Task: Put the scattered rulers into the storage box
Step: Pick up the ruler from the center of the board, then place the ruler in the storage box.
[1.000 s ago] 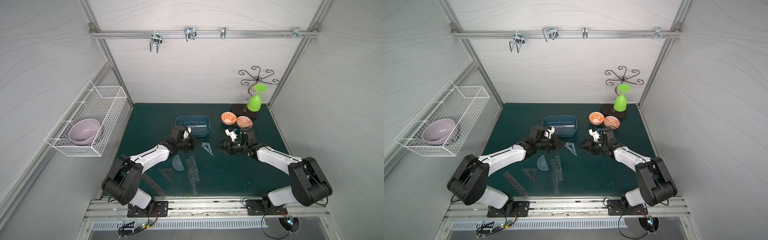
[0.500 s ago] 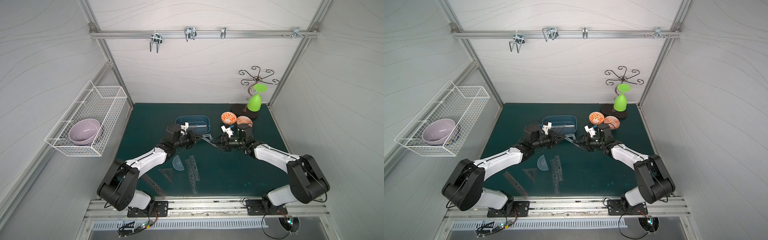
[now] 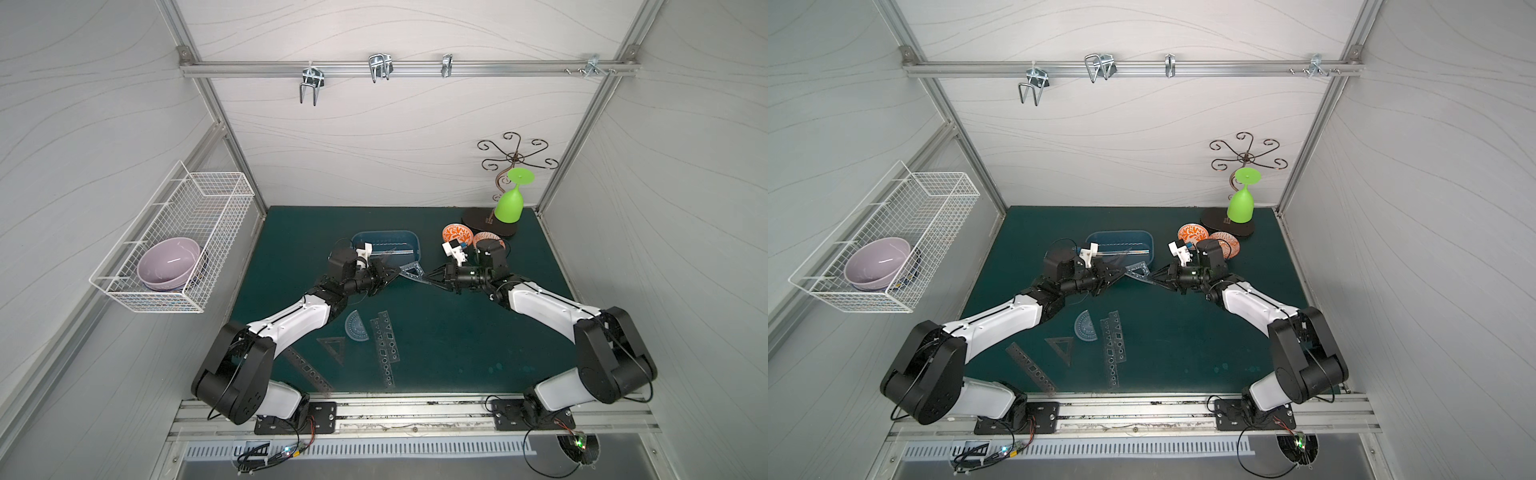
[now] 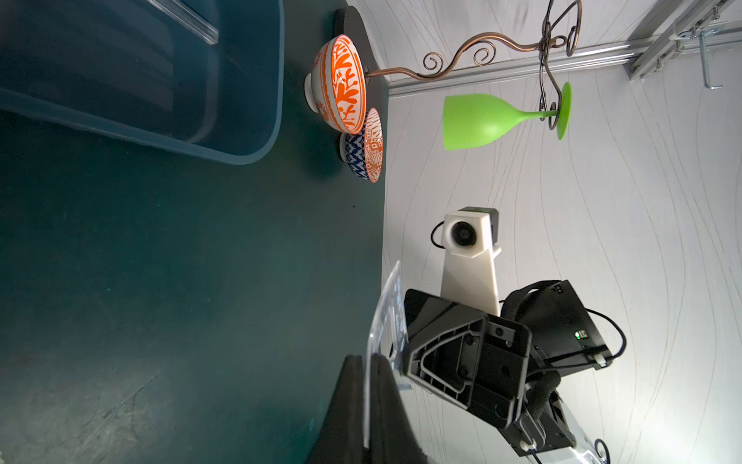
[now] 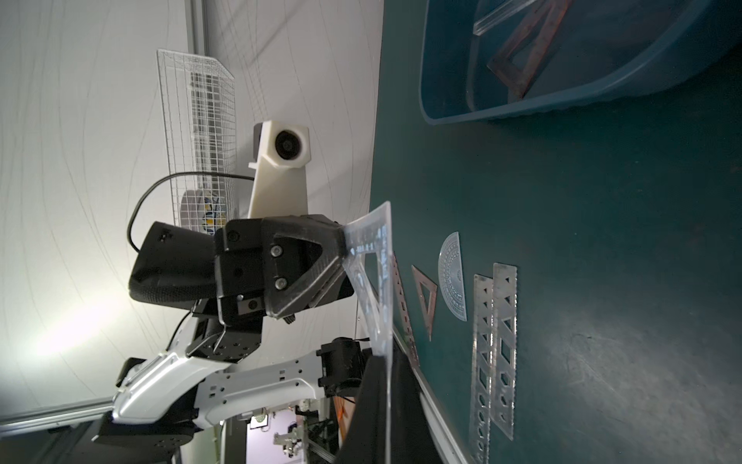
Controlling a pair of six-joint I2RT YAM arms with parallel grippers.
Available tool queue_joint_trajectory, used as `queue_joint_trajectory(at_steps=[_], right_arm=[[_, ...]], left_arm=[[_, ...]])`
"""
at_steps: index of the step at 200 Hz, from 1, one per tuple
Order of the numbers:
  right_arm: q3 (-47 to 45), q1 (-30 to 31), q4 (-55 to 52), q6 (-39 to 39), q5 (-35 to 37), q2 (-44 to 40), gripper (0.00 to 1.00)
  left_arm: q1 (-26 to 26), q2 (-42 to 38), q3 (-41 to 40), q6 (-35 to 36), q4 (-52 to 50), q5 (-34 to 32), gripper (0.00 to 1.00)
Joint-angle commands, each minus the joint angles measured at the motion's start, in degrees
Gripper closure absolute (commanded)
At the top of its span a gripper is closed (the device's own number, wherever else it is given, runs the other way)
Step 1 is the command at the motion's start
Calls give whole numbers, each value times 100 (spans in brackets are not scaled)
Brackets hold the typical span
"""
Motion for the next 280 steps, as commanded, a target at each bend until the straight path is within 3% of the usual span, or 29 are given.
queue_joint_trajectory(at_steps=[1,10,21,34,52,73,94,147,239,280], right_arm=[[252,17,-335,-379,135,154,100],[389,2,-522,-616,202,220,100],[622,-9,-801,-983,344,378,100],[1070,-9,-1206,-1479,466,707,100],[1861,37,-1687,-2088,623,1363,100],[3049,189,-2356,-2630,809,2211,100],[4206,393,-2920,-2999,968,2999,100],[6300,709,-3798,-3464,1167,4497,100],[7063,816,-4113,-3660,1349,5365,100],[7253,781,-4272,-3756,1425,5574,93]], left_arm=[[-28,-111,171,469,-328,130,100],[43,-140,278,714,-697,130,100],[202,-222,439,1118,-1284,107,79],[481,-340,679,1655,-2171,-45,63],[897,-426,1120,2486,-3404,-366,51],[1120,-377,1658,3277,-4608,-1065,49],[1216,-308,1850,3638,-5047,-1543,47],[1318,-29,1894,3800,-5262,-1505,45],[1328,195,1891,3867,-5307,-1471,44],[1335,273,1886,3849,-5281,-1409,44]])
